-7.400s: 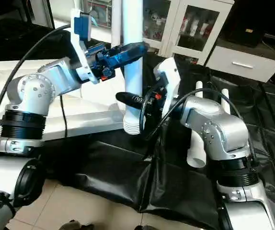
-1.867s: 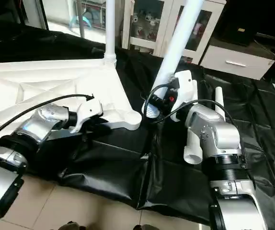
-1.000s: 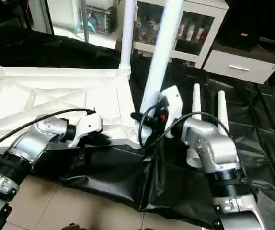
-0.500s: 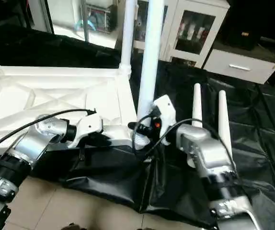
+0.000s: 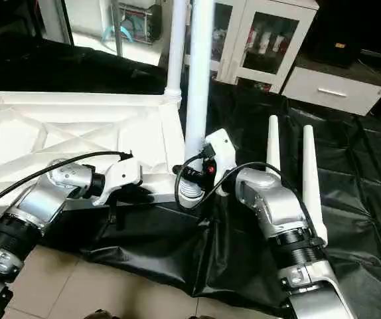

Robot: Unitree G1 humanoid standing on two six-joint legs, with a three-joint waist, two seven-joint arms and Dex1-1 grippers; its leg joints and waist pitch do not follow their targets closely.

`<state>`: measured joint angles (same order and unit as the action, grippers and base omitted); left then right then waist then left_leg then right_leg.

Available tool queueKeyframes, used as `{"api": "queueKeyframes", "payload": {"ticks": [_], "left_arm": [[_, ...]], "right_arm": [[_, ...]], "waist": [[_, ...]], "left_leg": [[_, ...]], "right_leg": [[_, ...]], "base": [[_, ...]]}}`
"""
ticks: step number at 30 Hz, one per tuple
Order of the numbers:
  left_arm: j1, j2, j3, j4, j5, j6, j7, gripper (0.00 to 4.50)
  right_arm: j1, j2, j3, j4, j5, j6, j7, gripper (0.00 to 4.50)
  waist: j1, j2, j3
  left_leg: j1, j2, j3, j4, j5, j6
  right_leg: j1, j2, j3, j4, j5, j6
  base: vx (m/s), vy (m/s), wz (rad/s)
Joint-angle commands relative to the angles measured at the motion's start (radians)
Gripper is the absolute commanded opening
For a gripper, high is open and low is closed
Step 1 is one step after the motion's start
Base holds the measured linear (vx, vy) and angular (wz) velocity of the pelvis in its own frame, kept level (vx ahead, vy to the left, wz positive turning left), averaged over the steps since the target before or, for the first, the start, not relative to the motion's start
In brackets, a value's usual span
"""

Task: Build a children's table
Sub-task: Pick table leg

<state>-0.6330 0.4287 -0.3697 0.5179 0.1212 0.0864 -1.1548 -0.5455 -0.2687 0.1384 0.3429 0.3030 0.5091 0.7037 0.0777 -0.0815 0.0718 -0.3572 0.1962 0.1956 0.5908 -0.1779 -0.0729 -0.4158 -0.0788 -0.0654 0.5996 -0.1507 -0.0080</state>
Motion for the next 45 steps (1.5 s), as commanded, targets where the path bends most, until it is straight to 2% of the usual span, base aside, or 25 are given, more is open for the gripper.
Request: {"api": "queueKeyframes", "payload": {"ticks": [1, 7, 13, 18, 21, 23, 26, 27, 29, 36, 42, 45], "left_arm": [[0.041, -0.012, -0.064, 0.013, 0.028, 0.019, -0.025, 0.00], [0.048, -0.009, -0.062, -0.001, 0.028, 0.029, -0.022, 0.00], [0.048, -0.009, -0.058, -0.002, 0.030, 0.031, -0.017, 0.00], [0.042, -0.011, -0.052, 0.004, 0.030, 0.031, -0.003, 0.00], [0.041, -0.012, -0.050, 0.005, 0.030, 0.032, 0.000, 0.00], [0.038, -0.012, -0.049, 0.008, 0.030, 0.030, 0.001, 0.00], [0.034, -0.012, -0.046, 0.013, 0.031, 0.028, 0.003, 0.00], [0.034, -0.012, -0.046, 0.013, 0.031, 0.028, 0.003, 0.00], [0.032, -0.012, -0.045, 0.015, 0.032, 0.027, 0.005, 0.00], [0.026, -0.014, -0.043, 0.020, 0.033, 0.026, 0.012, 0.00], [0.019, -0.017, -0.038, 0.025, 0.034, 0.028, 0.018, 0.00], [0.017, -0.017, -0.037, 0.027, 0.035, 0.027, 0.020, 0.00]], "right_arm": [[-0.007, 0.008, -0.015, 0.039, -0.004, -0.023, -0.004, 1.92], [0.005, 0.021, -0.038, 0.072, 0.004, -0.037, -0.003, 1.91], [0.048, 0.043, -0.075, 0.071, 0.036, -0.061, -0.001, 1.91], [0.115, 0.077, -0.111, 0.070, 0.059, -0.114, -0.017, 1.91], [0.143, 0.095, -0.135, 0.077, 0.066, -0.148, -0.031, 1.91], [0.155, 0.104, -0.145, 0.081, 0.067, -0.165, -0.037, 1.91], [0.182, 0.120, -0.165, 0.078, 0.075, -0.205, -0.043, 1.91], [0.182, 0.120, -0.165, 0.078, 0.075, -0.205, -0.043, 1.91], [0.200, 0.126, -0.166, 0.073, 0.071, -0.237, -0.044, 1.91], [0.261, 0.152, -0.175, 0.051, 0.066, -0.310, -0.057, 1.91], [0.302, 0.165, -0.176, 0.050, 0.054, -0.397, -0.044, 1.91], [0.314, 0.160, -0.164, 0.057, 0.037, -0.432, -0.039, 1.91]], "waist": [[-0.010, 0.003, -0.050], [-0.026, 0.002, -0.046], [-0.026, 0.001, -0.046], [-0.025, 0.000, -0.045], [-0.026, 0.001, -0.042], [-0.027, 0.003, -0.041], [-0.027, 0.006, -0.041], [-0.026, 0.005, -0.044], [-0.026, 0.007, -0.040], [-0.027, 0.004, -0.035], [-0.027, 0.005, -0.031], [-0.028, 0.006, -0.029]], "left_leg": [[0.016, 0.039, -0.024, -0.084, -0.333, -0.025], [0.017, 0.040, -0.029, -0.088, -0.375, -0.027], [0.018, 0.040, -0.029, -0.089, -0.385, -0.023], [0.016, 0.040, -0.029, -0.093, -0.380, -0.017], [0.016, 0.041, -0.031, -0.095, -0.405, -0.018], [0.017, 0.040, -0.034, -0.096, -0.418, -0.021], [0.020, 0.042, -0.034, -0.101, -0.417, -0.020], [0.022, 0.043, -0.032, -0.103, -0.406, -0.018], [0.020, 0.043, -0.031, -0.105, -0.413, -0.019], [0.022, 0.044, -0.036, -0.108, -0.453, -0.018], [0.025, 0.044, -0.036, -0.110, -0.477, -0.017], [0.019, 0.045, -0.038, -0.115, -0.472, -0.019]], "right_leg": [[0.025, -0.073, 0.048, -0.090, -0.489, -0.115], [0.021, -0.072, 0.046, -0.098, -0.524, -0.108], [0.018, -0.075, 0.048, -0.102, -0.537, -0.104], [0.018, -0.074, 0.048, -0.102, -0.526, -0.108], [0.016, -0.076, 0.047, -0.107, -0.569, -0.098], [0.015, -0.076, 0.046, -0.110, -0.594, -0.089], [0.016, -0.077, 0.046, -0.114, -0.581, -0.089], [0.016, -0.075, 0.047, -0.113, -0.541, -0.100], [0.015, -0.074, 0.048, -0.113, -0.531, -0.106], [0.011, -0.080, 0.048, -0.123, -0.621, -0.081], [0.006, -0.080, 0.050, -0.127, -0.633, -0.081], [0.009, -0.081, 0.050, -0.125, -0.628, -0.080]], "base": [[0.000, 0.000, 0.00], [0.000, 0.000, 0.00], [0.000, 0.000, 0.00], [0.000, 0.000, 0.00], [0.000, 0.000, 0.00], [0.000, 0.000, 0.00], [0.000, 0.000, 0.00], [0.000, 0.000, 0.00], [0.000, 0.000, 0.00], [0.000, 0.000, 0.00], [0.000, 0.000, 0.00], [0.000, 0.000, 0.00]]}}
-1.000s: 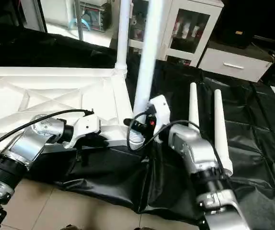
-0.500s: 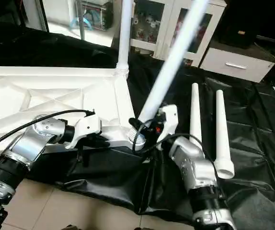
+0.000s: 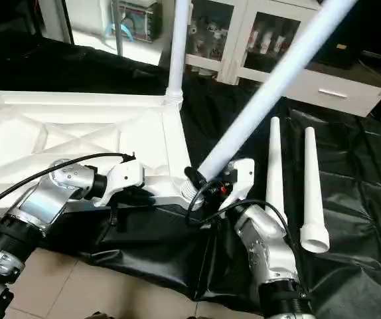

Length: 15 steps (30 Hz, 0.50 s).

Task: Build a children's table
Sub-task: Pick table leg

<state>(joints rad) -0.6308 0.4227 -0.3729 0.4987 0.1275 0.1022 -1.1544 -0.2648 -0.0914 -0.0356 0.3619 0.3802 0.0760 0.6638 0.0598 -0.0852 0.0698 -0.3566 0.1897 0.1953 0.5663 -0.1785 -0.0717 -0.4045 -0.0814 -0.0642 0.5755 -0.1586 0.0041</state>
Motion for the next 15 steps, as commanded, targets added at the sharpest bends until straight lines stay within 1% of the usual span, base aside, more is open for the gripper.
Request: {"api": "queueKeyframes", "payload": {"ticks": [1, 3, 4, 5, 8, 10, 11, 12, 13, 14, 15], "left_arm": [[0.015, -0.011, -0.033, 0.046, 0.029, 0.011, 0.019, 0.00], [0.011, -0.011, -0.032, 0.052, 0.031, 0.009, 0.021, 0.00], [0.009, -0.012, -0.031, 0.055, 0.031, 0.009, 0.022, 0.00], [0.009, -0.012, -0.031, 0.055, 0.031, 0.009, 0.022, 0.00], [0.005, -0.012, -0.030, 0.064, 0.033, 0.005, 0.026, 0.00], [0.005, -0.012, -0.029, 0.066, 0.033, 0.005, 0.027, 0.00], [0.006, -0.012, -0.029, 0.065, 0.033, 0.005, 0.028, 0.00], [0.006, -0.012, -0.029, 0.065, 0.033, 0.005, 0.028, 0.00], [0.006, -0.011, -0.028, 0.065, 0.033, 0.005, 0.029, 0.00], [0.006, -0.011, -0.027, 0.065, 0.032, 0.005, 0.029, 0.00], [0.007, -0.011, -0.027, 0.065, 0.032, 0.006, 0.029, 0.00]], "right_arm": [[0.033, -0.017, 0.010, 0.038, -0.041, 0.001, 0.001, 1.91], [0.044, -0.039, 0.048, 0.053, -0.092, -0.052, 0.012, 1.91], [0.047, -0.048, 0.061, 0.060, -0.110, -0.067, 0.019, 1.91], [0.047, -0.048, 0.061, 0.060, -0.110, -0.067, 0.019, 1.91], [0.045, -0.061, 0.077, 0.075, -0.134, -0.092, 0.028, 1.91], [0.047, -0.067, 0.082, 0.079, -0.142, -0.106, 0.036, 1.91], [0.048, -0.068, 0.083, 0.080, -0.143, -0.110, 0.038, 1.91], [0.048, -0.068, 0.083, 0.080, -0.143, -0.110, 0.038, 1.91], [0.049, -0.071, 0.086, 0.084, -0.147, -0.114, 0.039, 1.91], [0.048, -0.073, 0.089, 0.088, -0.149, -0.116, 0.040, 1.91], [0.048, -0.075, 0.090, 0.090, -0.150, -0.117, 0.040, 1.91]], "waist": [[-0.011, 0.009, -0.027], [-0.010, 0.008, -0.026], [-0.010, 0.005, -0.024], [-0.010, 0.006, -0.025], [-0.012, 0.003, -0.023], [-0.014, 0.004, -0.021], [-0.015, 0.003, -0.021], [-0.017, 0.003, -0.022], [-0.018, 0.000, -0.023], [-0.018, 0.002, -0.024], [-0.019, 0.003, -0.023]], "left_leg": [[0.018, 0.051, -0.037, -0.090, -0.475, -0.020], [0.018, 0.050, -0.038, -0.090, -0.476, -0.019], [0.020, 0.050, -0.038, -0.090, -0.477, -0.014], [0.022, 0.050, -0.038, -0.089, -0.478, -0.013], [0.019, 0.051, -0.040, -0.092, -0.485, -0.011], [0.022, 0.051, -0.042, -0.092, -0.506, -0.013], [0.022, 0.051, -0.043, -0.092, -0.513, -0.014], [0.020, 0.051, -0.045, -0.095, -0.514, -0.015], [0.020, 0.052, -0.044, -0.096, -0.510, -0.013], [0.019, 0.052, -0.045, -0.098, -0.499, -0.012], [0.020, 0.053, -0.044, -0.099, -0.497, -0.012]], "right_leg": [[-0.002, -0.078, 0.049, -0.102, -0.628, -0.090], [-0.002, -0.081, 0.049, -0.106, -0.656, -0.081], [-0.005, -0.083, 0.049, -0.110, -0.680, -0.072], [-0.006, -0.083, 0.049, -0.111, -0.685, -0.071], [-0.005, -0.081, 0.048, -0.111, -0.691, -0.069], [-0.008, -0.083, 0.047, -0.115, -0.713, -0.066], [-0.007, -0.083, 0.045, -0.116, -0.718, -0.064], [-0.004, -0.084, 0.044, -0.117, -0.720, -0.061], [-0.003, -0.085, 0.044, -0.118, -0.716, -0.061], [0.000, -0.085, 0.044, -0.117, -0.700, -0.066], [-0.001, -0.083, 0.044, -0.116, -0.682, -0.072]], "base": [[0.000, 0.000, 0.00], [0.000, 0.000, 0.00], [0.000, 0.000, 0.00], [0.000, 0.000, 0.00], [0.000, 0.000, 0.00], [0.000, 0.000, 0.00], [0.000, 0.000, 0.00], [0.000, 0.000, 0.00], [0.000, 0.000, 0.00], [0.000, 0.000, 0.00], [0.000, 0.000, 0.00]]}}
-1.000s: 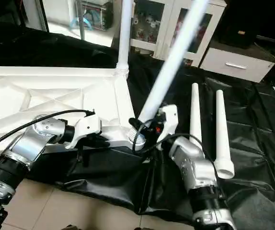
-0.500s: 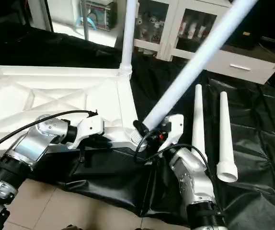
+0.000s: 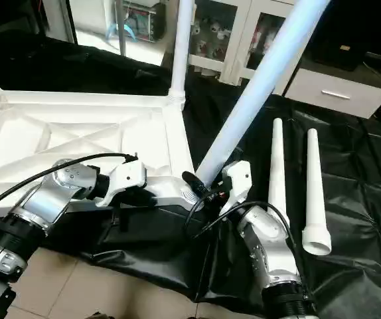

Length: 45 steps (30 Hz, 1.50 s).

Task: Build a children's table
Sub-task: Pick table leg

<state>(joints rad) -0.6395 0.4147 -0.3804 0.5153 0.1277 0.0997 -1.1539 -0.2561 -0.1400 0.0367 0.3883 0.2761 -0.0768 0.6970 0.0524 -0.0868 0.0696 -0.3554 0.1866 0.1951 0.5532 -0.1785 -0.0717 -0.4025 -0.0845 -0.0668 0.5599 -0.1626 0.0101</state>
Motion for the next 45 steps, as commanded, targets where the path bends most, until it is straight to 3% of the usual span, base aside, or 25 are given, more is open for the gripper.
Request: {"api": "queueKeyframes", "payload": {"ticks": [1, 4, 7, 15, 16, 18, 21, 27, 32, 39, 42, 44, 45], "left_arm": [[0.015, -0.003, -0.019, 0.049, 0.032, 0.008, 0.030, 0.00], [0.015, -0.002, -0.018, 0.051, 0.031, 0.007, 0.031, 0.00], [0.015, 0.001, -0.017, 0.051, 0.029, 0.007, 0.030, 0.00], [0.012, 0.001, -0.019, 0.053, 0.029, 0.008, 0.027, 0.00], [0.011, 0.001, -0.020, 0.055, 0.029, 0.008, 0.026, 0.00], [0.010, 0.001, -0.020, 0.057, 0.030, 0.007, 0.024, 0.00], [0.009, 0.001, -0.020, 0.058, 0.031, 0.007, 0.022, 0.00], [0.007, 0.002, -0.019, 0.057, 0.031, 0.008, 0.024, 0.00], [0.008, 0.002, -0.018, 0.056, 0.031, 0.010, 0.025, 0.00], [0.013, 0.001, -0.017, 0.050, 0.030, 0.012, 0.026, 0.00], [0.013, 0.002, -0.019, 0.050, 0.030, 0.011, 0.025, 0.00], [0.013, 0.003, -0.019, 0.050, 0.030, 0.011, 0.024, 0.00], [0.013, 0.002, -0.020, 0.050, 0.030, 0.010, 0.024, 0.00]], "right_arm": [[0.038, -0.030, 0.022, 0.068, -0.049, 0.036, 0.007, 1.91], [0.037, -0.035, 0.027, 0.075, -0.051, 0.039, 0.010, 1.91], [0.037, -0.057, 0.066, 0.099, -0.077, 0.150, 0.024, 1.91], [0.004, -0.074, 0.087, 0.127, -0.084, 0.248, 0.024, 1.91], [-0.016, -0.087, 0.100, 0.135, -0.087, 0.301, 0.028, 1.91], [-0.030, -0.098, 0.114, 0.141, -0.097, 0.328, 0.036, 1.91], [-0.045, -0.108, 0.126, 0.148, -0.114, 0.338, 0.047, 1.91], [-0.080, -0.116, 0.131, 0.154, -0.111, 0.365, 0.052, 1.91], [-0.071, -0.116, 0.130, 0.146, -0.101, 0.366, 0.052, 1.91], [-0.021, -0.087, 0.114, 0.187, -0.122, 0.304, -0.005, 1.91], [-0.010, -0.081, 0.115, 0.201, -0.133, 0.287, -0.032, 1.91], [-0.008, -0.080, 0.114, 0.204, -0.136, 0.284, -0.039, 1.91], [-0.009, -0.078, 0.112, 0.207, -0.138, 0.281, -0.049, 1.91]], "waist": [[-0.013, 0.002, -0.023], [-0.016, -0.001, -0.022], [-0.019, -0.001, -0.019], [-0.032, 0.001, -0.018], [-0.034, 0.000, -0.017], [-0.035, 0.001, -0.017], [-0.034, 0.002, -0.016], [-0.038, 0.000, -0.015], [-0.038, -0.001, -0.016], [-0.039, 0.002, -0.012], [-0.042, 0.010, -0.012], [-0.044, 0.010, -0.011], [-0.043, 0.013, -0.013]], "left_leg": [[0.018, 0.056, -0.043, -0.086, -0.499, -0.013], [0.017, 0.055, -0.043, -0.086, -0.511, -0.009], [0.017, 0.053, -0.046, -0.086, -0.515, -0.006], [0.017, 0.052, -0.061, -0.090, -0.593, -0.025], [0.015, 0.052, -0.064, -0.091, -0.603, -0.027], [0.015, 0.050, -0.069, -0.092, -0.612, -0.027], [0.021, 0.050, -0.069, -0.088, -0.623, -0.027], [0.023, 0.050, -0.075, -0.091, -0.662, -0.035], [0.021, 0.052, -0.075, -0.096, -0.652, -0.035], [0.026, 0.051, -0.077, -0.095, -0.684, -0.037], [0.029, 0.050, -0.083, -0.097, -0.721, -0.045], [0.028, 0.052, -0.085, -0.101, -0.739, -0.050], [0.025, 0.054, -0.084, -0.106, -0.736, -0.053]], "right_leg": [[-0.004, -0.079, 0.047, -0.100, -0.673, -0.079], [-0.004, -0.081, 0.048, -0.102, -0.689, -0.077], [-0.005, -0.081, 0.047, -0.104, -0.713, -0.069], [-0.008, -0.084, 0.042, -0.111, -0.763, -0.052], [-0.007, -0.084, 0.042, -0.111, -0.759, -0.052], [-0.005, -0.085, 0.041, -0.111, -0.765, -0.052], [-0.013, -0.088, 0.042, -0.118, -0.785, -0.048], [-0.011, -0.087, 0.035, -0.120, -0.794, -0.042], [-0.009, -0.089, 0.035, -0.121, -0.766, -0.047], [-0.016, -0.090, 0.031, -0.131, -0.809, -0.035], [-0.015, -0.088, 0.025, -0.134, -0.815, -0.029], [-0.011, -0.086, 0.022, -0.133, -0.782, -0.035], [-0.004, -0.087, 0.024, -0.125, -0.717, -0.053]], "base": [[0.000, 0.000, 0.00], [0.000, 0.000, 0.00], [0.000, 0.000, 0.00], [0.000, 0.000, 0.00], [0.000, 0.000, 0.00], [0.000, 0.000, 0.00], [0.000, 0.000, 0.00], [0.000, 0.000, 0.00], [0.000, 0.000, 0.00], [0.000, 0.000, 0.00], [0.000, 0.000, 0.00], [0.000, 0.000, 0.00], [0.000, 0.000, 0.00]]}}
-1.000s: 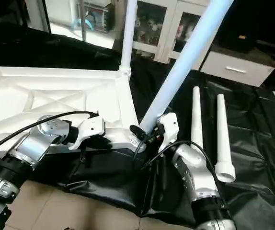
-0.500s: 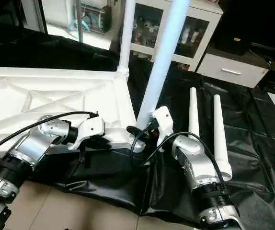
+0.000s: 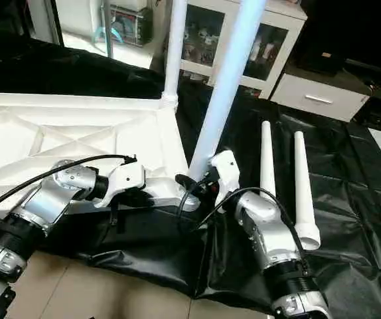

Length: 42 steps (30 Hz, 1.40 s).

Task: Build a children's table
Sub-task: Pick table leg

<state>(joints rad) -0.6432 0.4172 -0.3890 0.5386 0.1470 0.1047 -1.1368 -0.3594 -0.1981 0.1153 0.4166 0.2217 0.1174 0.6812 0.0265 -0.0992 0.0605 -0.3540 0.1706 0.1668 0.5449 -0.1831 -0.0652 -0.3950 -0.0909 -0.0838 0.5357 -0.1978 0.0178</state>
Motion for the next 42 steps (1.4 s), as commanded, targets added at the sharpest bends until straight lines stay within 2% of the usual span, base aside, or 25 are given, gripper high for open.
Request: {"api": "queueKeyframes", "payload": {"ticks": [1, 4, 6, 7, 8, 9, 10, 11, 12, 13, 14, 15, 16, 17, 18, 19, 20, 21, 22, 24, 26, 28, 38, 40, 42], "left_arm": [[0.016, 0.000, -0.011, 0.027, 0.011, 0.005, 0.007, 0.00], [0.019, -0.014, 0.002, 0.024, -0.003, 0.021, 0.022, 0.00], [0.022, -0.032, 0.020, 0.004, -0.024, 0.057, 0.037, 0.00], [0.023, -0.046, 0.031, -0.014, -0.034, 0.092, 0.051, 0.00], [0.019, -0.062, 0.039, -0.032, -0.036, 0.130, 0.074, 0.00], [0.016, -0.072, 0.043, -0.043, -0.036, 0.155, 0.091, 0.00], [0.006, -0.098, 0.050, -0.057, -0.029, 0.200, 0.130, 0.00], [-0.009, -0.130, 0.063, -0.060, -0.029, 0.238, 0.177, 0.00], [-0.026, -0.165, 0.080, -0.060, -0.032, 0.277, 0.224, 0.00], [-0.042, -0.196, 0.094, -0.061, -0.034, 0.309, 0.265, 0.00], [-0.048, -0.207, 0.098, -0.062, -0.034, 0.320, 0.280, 0.00], [-0.062, -0.230, 0.108, -0.063, -0.032, 0.344, 0.314, 0.00], [-0.101, -0.285, 0.128, -0.057, -0.028, 0.384, 0.392, 0.00], [-0.101, -0.285, 0.128, -0.057, -0.028, 0.384, 0.392, 0.00], [-0.132, -0.325, 0.150, -0.046, -0.026, 0.400, 0.453, 0.00], [-0.142, -0.335, 0.157, -0.041, -0.026, 0.403, 0.471, 0.00], [-0.151, -0.344, 0.166, -0.035, -0.029, 0.399, 0.491, 0.00], [-0.157, -0.345, 0.167, -0.030, -0.028, 0.389, 0.501, 0.00], [-0.158, -0.343, 0.166, -0.028, -0.026, 0.384, 0.503, 0.00], [-0.152, -0.329, 0.158, -0.035, -0.014, 0.384, 0.505, 0.00], [-0.144, -0.322, 0.157, -0.045, -0.011, 0.389, 0.501, 0.00], [-0.136, -0.318, 0.158, -0.056, -0.011, 0.399, 0.503, 0.00], [-0.124, -0.309, 0.148, -0.062, -0.017, 0.408, 0.503, 0.00], [-0.120, -0.305, 0.147, -0.065, -0.018, 0.408, 0.500, 0.00], [-0.119, -0.303, 0.146, -0.064, -0.019, 0.407, 0.499, 0.00]], "right_arm": [[0.094, -0.020, 0.033, 0.179, -0.084, 0.087, -0.033, 1.91], [0.061, -0.005, 0.004, 0.210, -0.091, 0.068, -0.109, 1.91], [0.037, 0.005, -0.013, 0.230, -0.096, 0.065, -0.170, 1.91], [0.018, 0.014, -0.025, 0.245, -0.099, 0.066, -0.215, 1.91], [-0.006, 0.026, -0.041, 0.266, -0.101, 0.069, -0.268, 1.91], [-0.022, 0.034, -0.051, 0.280, -0.102, 0.072, -0.302, 1.91], [-0.050, 0.049, -0.068, 0.308, -0.102, 0.074, -0.361, 1.91], [-0.079, 0.065, -0.080, 0.340, -0.103, 0.077, -0.417, 1.91], [-0.109, 0.081, -0.093, 0.374, -0.103, 0.077, -0.474, 1.91], [-0.132, 0.097, -0.105, 0.402, -0.097, 0.076, -0.517, 1.91], [-0.140, 0.103, -0.109, 0.412, -0.095, 0.075, -0.531, 1.91], [-0.157, 0.117, -0.117, 0.433, -0.090, 0.072, -0.563, 1.91], [-0.206, 0.159, -0.139, 0.493, -0.072, 0.058, -0.644, 1.91], [-0.206, 0.159, -0.139, 0.493, -0.072, 0.058, -0.644, 1.91], [-0.251, 0.201, -0.146, 0.546, -0.064, 0.046, -0.698, 1.91], [-0.263, 0.213, -0.144, 0.560, -0.067, 0.041, -0.712, 1.91], [-0.280, 0.230, -0.142, 0.578, -0.066, 0.039, -0.728, 1.91], [-0.295, 0.245, -0.138, 0.593, -0.067, 0.034, -0.740, 1.91], [-0.300, 0.251, -0.136, 0.597, -0.068, 0.032, -0.743, 1.91], [-0.322, 0.267, -0.139, 0.631, -0.075, 0.028, -0.747, 1.91], [-0.329, 0.269, -0.141, 0.644, -0.081, 0.022, -0.752, 1.91], [-0.335, 0.270, -0.148, 0.657, -0.087, 0.015, -0.758, 1.91], [-0.370, 0.271, -0.164, 0.692, -0.088, -0.093, -0.679, 1.91], [-0.376, 0.271, -0.174, 0.683, -0.082, -0.117, -0.655, 2.47], [-0.381, 0.268, -0.178, 0.677, -0.079, -0.128, -0.640, 2.67]], "waist": [[-0.017, 0.026, -0.004], [-0.019, 0.027, 0.000], [-0.028, 0.033, 0.005], [-0.042, 0.030, 0.003], [-0.045, 0.037, 0.004], [-0.044, 0.042, 0.006], [-0.030, 0.051, 0.010], [-0.010, 0.046, 0.006], [0.021, 0.033, 0.003], [0.007, -0.027, -0.008], [0.009, -0.022, -0.004], [0.026, -0.016, -0.015], [0.034, 0.002, -0.026], [0.019, 0.006, -0.014], [0.008, 0.017, -0.015], [-0.001, 0.011, -0.014], [-0.002, 0.011, -0.009], [-0.006, -0.001, -0.009], [-0.005, 0.000, -0.012], [-0.005, -0.002, -0.019], [-0.005, 0.001, -0.017], [-0.004, -0.007, -0.015], [-0.004, -0.002, -0.017], [-0.004, -0.004, -0.018], [-0.003, -0.004, -0.019]], "left_leg": [[0.024, 0.070, -0.056, -0.097, -0.732, -0.059], [0.031, 0.071, -0.054, -0.103, -0.757, -0.068], [0.042, 0.071, -0.058, -0.107, -0.816, -0.077], [0.040, 0.073, -0.061, -0.115, -0.846, -0.084], [0.026, 0.078, -0.062, -0.133, -0.878, -0.092], [0.017, 0.081, -0.059, -0.147, -0.900, -0.094], [-0.024, 0.092, -0.034, -0.206, -0.942, -0.099], [-0.046, 0.097, -0.014, -0.228, -0.948, -0.102], [-0.032, 0.081, 0.035, -0.242, -0.850, -0.096], [0.086, 0.040, 0.011, -0.037, -0.564, -0.066], [0.097, 0.023, -0.003, 0.059, -0.362, -0.020], [-0.058, 0.044, -0.053, -0.025, -0.040, -0.006], [-0.028, 0.061, -0.046, -0.061, -0.032, -0.034], [-0.002, 0.068, -0.037, -0.073, -0.138, -0.051], [0.032, 0.069, -0.021, -0.073, -0.335, -0.080], [0.024, 0.060, -0.016, -0.074, -0.445, -0.076], [0.025, 0.057, -0.015, -0.074, -0.488, -0.072], [0.017, 0.055, -0.022, -0.074, -0.527, -0.056], [0.015, 0.056, -0.023, -0.075, -0.511, -0.051], [0.002, 0.059, -0.023, -0.079, -0.428, -0.039], [0.007, 0.062, -0.014, -0.079, -0.394, -0.040], [0.003, 0.059, -0.010, -0.078, -0.391, -0.034], [0.001, 0.060, -0.007, -0.077, -0.375, -0.032], [-0.001, 0.060, -0.006, -0.075, -0.367, -0.028], [-0.001, 0.060, -0.005, -0.075, -0.353, -0.021]], "right_leg": [[-0.011, -0.080, 0.041, -0.101, -0.682, -0.061], [-0.012, -0.078, 0.036, -0.100, -0.652, -0.074], [-0.011, -0.071, 0.017, -0.110, -0.663, -0.068], [-0.001, -0.067, 0.002, -0.106, -0.636, -0.069], [0.020, -0.060, -0.008, -0.088, -0.595, -0.073], [0.028, -0.053, -0.013, -0.070, -0.551, -0.083], [0.068, -0.022, -0.017, 0.017, -0.413, -0.101], [0.090, -0.013, -0.012, 0.090, -0.300, -0.109], [0.067, -0.006, 0.019, 0.114, -0.258, -0.089], [-0.074, -0.118, 0.080, -0.082, -0.711, -0.067], [-0.089, -0.170, 0.099, -0.139, -0.903, -0.055], [0.066, -0.143, 0.090, -0.046, -0.729, -0.084], [0.050, -0.091, 0.066, -0.025, -0.522, -0.100], [0.008, -0.056, 0.058, -0.017, -0.398, -0.114], [-0.014, -0.043, 0.060, -0.011, -0.268, -0.163], [-0.009, -0.042, 0.066, -0.022, -0.327, -0.172], [-0.015, -0.045, 0.067, -0.031, -0.388, -0.162], [-0.012, -0.054, 0.066, -0.045, -0.506, -0.112], [-0.009, -0.058, 0.067, -0.046, -0.511, -0.101], [0.004, -0.062, 0.067, -0.041, -0.438, -0.097], [-0.003, -0.053, 0.068, -0.037, -0.345, -0.116], [-0.001, -0.058, 0.070, -0.040, -0.372, -0.117], [-0.002, -0.056, 0.070, -0.038, -0.354, -0.119], [0.001, -0.056, 0.070, -0.037, -0.342, -0.126], [0.002, -0.055, 0.070, -0.035, -0.328, -0.133]], "base": [[0.000, 0.000, 0.00], [0.000, 0.000, 0.00], [0.000, 0.000, 0.00], [0.000, 0.000, 0.00], [0.000, 0.000, 0.00], [-0.106, 0.014, 0.01], [-0.106, 0.014, 0.01], [-0.102, -0.025, 0.18], [0.006, -0.114, 0.22], [0.006, -0.114, 0.22], [0.015, -0.076, -0.20], [0.047, 0.038, -0.44], [0.047, 0.038, -0.44], [0.000, 0.000, 0.00], [-0.057, -0.043, 0.19], [-0.057, -0.043, 0.19], [0.000, 0.000, 0.00], [0.000, 0.000, 0.00], [0.000, 0.000, 0.00], [0.000, 0.000, 0.00], [0.000, 0.000, 0.00], [0.000, 0.000, 0.00], [0.000, 0.000, 0.00], [0.000, 0.000, 0.00], [0.000, 0.000, 0.00]]}}
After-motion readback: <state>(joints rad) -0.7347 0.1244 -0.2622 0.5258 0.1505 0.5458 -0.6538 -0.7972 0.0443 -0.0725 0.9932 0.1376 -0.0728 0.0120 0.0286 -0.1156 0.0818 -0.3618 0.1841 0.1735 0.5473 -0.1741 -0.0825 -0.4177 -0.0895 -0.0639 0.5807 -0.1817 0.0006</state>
